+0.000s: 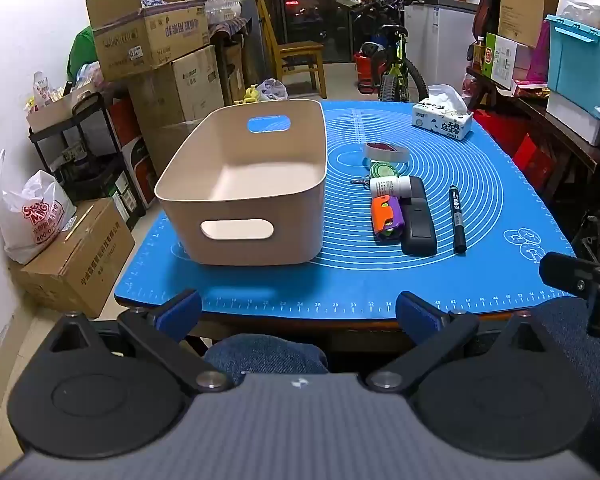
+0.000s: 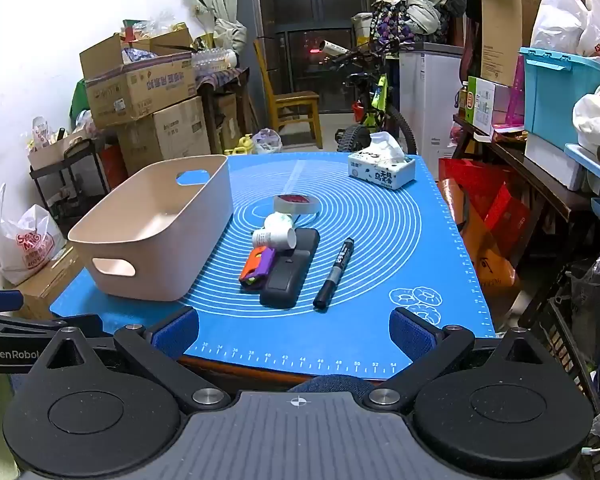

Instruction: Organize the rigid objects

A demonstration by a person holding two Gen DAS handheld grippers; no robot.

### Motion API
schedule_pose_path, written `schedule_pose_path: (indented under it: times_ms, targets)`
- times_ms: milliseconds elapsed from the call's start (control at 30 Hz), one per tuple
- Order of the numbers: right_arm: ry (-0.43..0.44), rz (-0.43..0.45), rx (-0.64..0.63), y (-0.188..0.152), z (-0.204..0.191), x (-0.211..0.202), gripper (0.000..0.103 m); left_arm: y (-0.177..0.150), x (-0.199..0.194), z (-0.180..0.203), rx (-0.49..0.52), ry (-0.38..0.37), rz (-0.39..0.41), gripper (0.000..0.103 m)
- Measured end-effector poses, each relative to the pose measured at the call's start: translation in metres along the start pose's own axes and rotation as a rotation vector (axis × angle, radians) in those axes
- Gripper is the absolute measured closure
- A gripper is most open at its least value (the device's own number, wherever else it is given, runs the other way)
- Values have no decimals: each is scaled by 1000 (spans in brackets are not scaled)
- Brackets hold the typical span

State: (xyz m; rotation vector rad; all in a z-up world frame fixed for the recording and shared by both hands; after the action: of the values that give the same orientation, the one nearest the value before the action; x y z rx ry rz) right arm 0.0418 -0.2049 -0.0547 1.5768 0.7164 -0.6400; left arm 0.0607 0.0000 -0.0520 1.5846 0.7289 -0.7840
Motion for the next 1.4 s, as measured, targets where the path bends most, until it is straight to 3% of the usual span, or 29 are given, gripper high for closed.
schedule_pose_path:
  times_ms: [1400]
  targets:
    - [-5,-12,-1,-2,0,1,2,2,1,3,-6,-9,-13,1]
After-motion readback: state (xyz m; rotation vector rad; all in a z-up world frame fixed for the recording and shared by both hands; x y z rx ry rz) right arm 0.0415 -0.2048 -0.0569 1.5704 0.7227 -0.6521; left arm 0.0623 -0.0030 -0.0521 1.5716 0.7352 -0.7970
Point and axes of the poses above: each gripper's, at about its wrist camera, not at the fingertips, and x roughly the way its jaws point, z to its right, y to its top, the point moved 8 cm from there along x, roughly the way its jaws point, and after that the axes turned 14 degrees about -z, right-handed, at the moved point
